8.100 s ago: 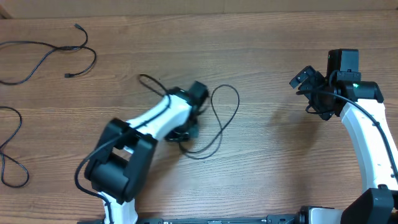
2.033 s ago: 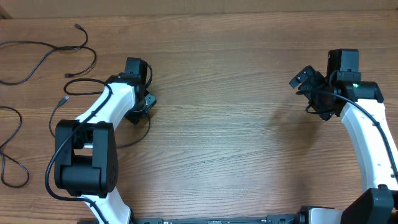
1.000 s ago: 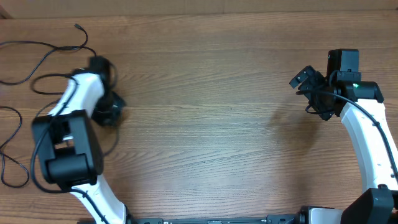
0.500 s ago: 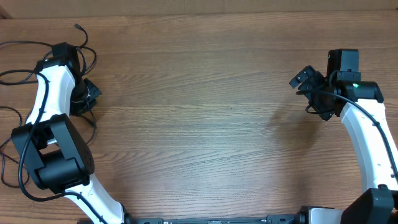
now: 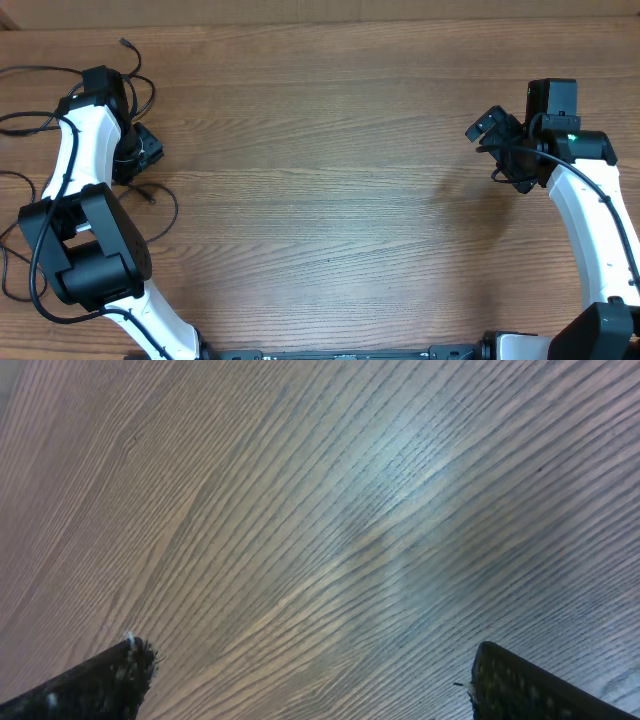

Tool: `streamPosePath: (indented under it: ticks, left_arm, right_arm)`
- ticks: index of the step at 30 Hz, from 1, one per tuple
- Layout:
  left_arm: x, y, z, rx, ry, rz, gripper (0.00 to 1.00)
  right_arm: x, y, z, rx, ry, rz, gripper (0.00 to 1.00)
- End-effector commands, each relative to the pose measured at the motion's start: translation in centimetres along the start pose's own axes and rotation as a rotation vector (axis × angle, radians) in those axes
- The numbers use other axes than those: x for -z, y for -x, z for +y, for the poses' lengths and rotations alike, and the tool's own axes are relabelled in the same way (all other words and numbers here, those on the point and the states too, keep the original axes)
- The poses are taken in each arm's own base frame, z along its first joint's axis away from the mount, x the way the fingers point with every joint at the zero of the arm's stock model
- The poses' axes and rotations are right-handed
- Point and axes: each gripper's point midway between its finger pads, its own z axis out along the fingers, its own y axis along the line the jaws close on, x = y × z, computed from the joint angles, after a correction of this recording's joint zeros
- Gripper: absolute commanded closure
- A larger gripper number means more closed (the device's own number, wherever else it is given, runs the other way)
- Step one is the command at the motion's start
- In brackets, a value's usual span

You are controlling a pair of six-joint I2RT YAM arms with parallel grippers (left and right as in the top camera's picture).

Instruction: Untangle cables

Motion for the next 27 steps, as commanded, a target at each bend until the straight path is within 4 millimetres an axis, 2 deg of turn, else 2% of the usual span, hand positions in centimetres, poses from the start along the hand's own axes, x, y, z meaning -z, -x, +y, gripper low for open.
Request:
streamPosePath:
  ticks: [1,4,6,11,15,21,27]
  left_arm:
    - [1.0,0.2,0.3,0.001,-0.003,-0.009,0.48]
    - [0.6,-0.8,0.2,-0.005,-0.013,0.025,0.47]
    - [0.0,-1.4,0.4,-0.008,-0.003,0.043,0.51]
    - [-2.2,-3.0,1.8,-0.015,0.057,0.065,0.49]
    - [-3.7,-4.0,2.6,-0.017,0.087,0.070,0.54]
    - [-4.6,-4.3,2.6,-0.017,0.083,0.064,0.49]
    - [-5.5,-4.2,2.4,-0.012,0.069,0.039,0.49]
  right_arm:
    - [0.5,0.5,0.0,-0.003,0.006,-0.023,0.00]
    - [0.5,0.5,0.0,-0.003,0.005,-0.023,0.00]
    - [0.5,0.5,0.0,-0.003,0.005,-0.023,0.00]
    - [0.5,0.5,0.0,-0.003,0.006,-0.023,0.00]
    - [0.5,0.5,0.0,-0.003,0.005,-0.023,0.00]
    - [0.5,0.5,0.0,-0.003,0.005,-0.023,0.00]
    - [0.5,0.5,0.0,-0.003,0.006,-0.023,0.00]
